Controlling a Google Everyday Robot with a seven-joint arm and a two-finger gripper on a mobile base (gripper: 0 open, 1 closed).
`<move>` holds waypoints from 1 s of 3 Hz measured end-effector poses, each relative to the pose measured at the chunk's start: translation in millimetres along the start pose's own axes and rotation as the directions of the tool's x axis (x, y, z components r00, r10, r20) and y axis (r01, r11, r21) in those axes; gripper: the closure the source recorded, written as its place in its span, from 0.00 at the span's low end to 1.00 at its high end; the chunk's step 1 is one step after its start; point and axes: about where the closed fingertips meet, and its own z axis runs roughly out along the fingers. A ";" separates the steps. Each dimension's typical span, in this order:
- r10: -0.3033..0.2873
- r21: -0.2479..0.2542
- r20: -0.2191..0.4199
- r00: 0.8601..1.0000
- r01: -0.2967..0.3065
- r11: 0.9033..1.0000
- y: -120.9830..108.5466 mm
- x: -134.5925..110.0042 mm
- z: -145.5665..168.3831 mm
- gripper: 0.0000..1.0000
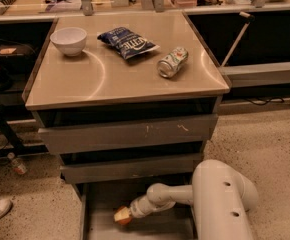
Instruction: Place orange into bottom drawer
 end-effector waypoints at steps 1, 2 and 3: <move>0.001 -0.005 0.003 1.000 -0.001 1.000 -4.1 -11.0 6.0 1.00; 0.010 -0.001 0.013 1.000 -0.010 1.000 -8.6 -12.6 8.6 1.00; 0.025 -0.002 0.022 0.999 -0.025 1.000 -13.7 -10.0 11.2 1.00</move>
Offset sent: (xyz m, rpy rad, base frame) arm 0.0223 -0.0012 -0.0139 0.0025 -0.0097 -0.0409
